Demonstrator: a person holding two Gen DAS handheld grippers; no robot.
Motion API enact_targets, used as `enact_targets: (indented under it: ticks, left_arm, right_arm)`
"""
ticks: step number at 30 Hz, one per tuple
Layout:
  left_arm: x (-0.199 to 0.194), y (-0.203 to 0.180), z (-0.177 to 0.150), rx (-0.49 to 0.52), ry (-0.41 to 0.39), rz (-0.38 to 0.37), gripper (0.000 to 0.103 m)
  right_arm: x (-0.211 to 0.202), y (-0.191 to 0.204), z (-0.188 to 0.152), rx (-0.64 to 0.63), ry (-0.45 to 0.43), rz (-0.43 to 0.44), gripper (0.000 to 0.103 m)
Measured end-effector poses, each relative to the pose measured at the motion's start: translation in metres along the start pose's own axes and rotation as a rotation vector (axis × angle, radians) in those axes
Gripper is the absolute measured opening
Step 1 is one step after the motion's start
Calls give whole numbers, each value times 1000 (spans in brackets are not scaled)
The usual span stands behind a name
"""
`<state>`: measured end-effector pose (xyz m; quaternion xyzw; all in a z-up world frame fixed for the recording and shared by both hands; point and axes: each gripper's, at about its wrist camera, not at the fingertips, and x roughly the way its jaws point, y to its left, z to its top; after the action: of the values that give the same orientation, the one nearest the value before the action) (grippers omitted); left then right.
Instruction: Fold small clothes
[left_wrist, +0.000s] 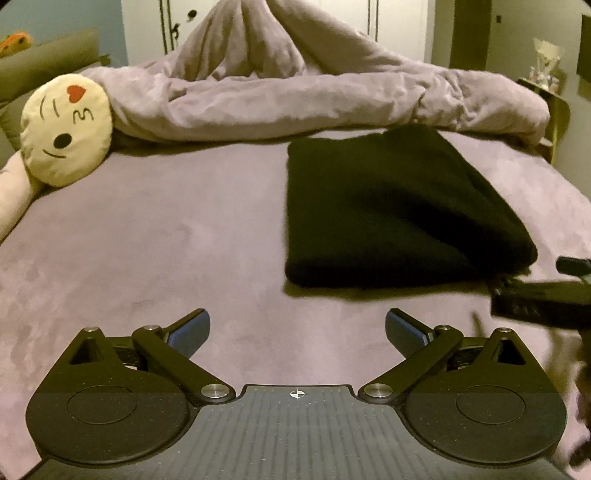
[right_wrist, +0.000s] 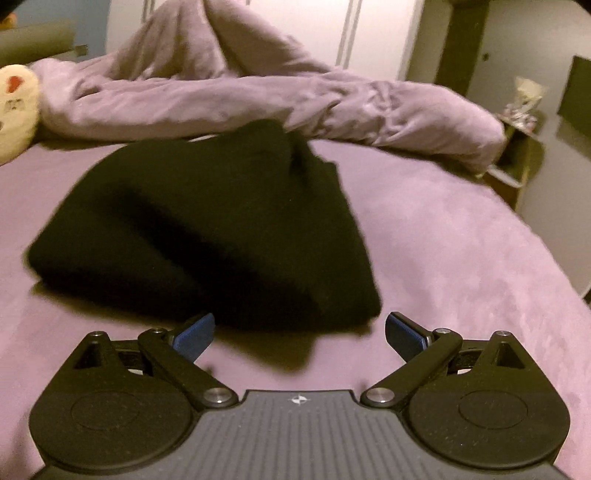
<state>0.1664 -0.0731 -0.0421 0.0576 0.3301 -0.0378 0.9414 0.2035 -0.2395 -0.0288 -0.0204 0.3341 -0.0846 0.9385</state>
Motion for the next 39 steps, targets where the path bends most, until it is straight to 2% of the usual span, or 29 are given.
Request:
enact_targets:
  ticks: [4,7,11,18,39]
  left_arm:
    - [-4,-7,0,-2,21,-8,103]
    - [-8,-5,-1,-35,30,-15,103]
    - [-10,-2,-3,-73,62,-27,103]
    - [-11,-6,-6,-54,86,-25,103]
    - [-11,-13,-6,-35,93,-25,103]
  right_arm:
    - [-28,-1,-7,21,11,77,99]
    - [-41,-1,-5,24,13,102,99]
    - [-50,3,-4,24,42,98,99]
    - [-55,4,-6,36,62,98,99]
    - [-58,7,-8,30,87,104,99]
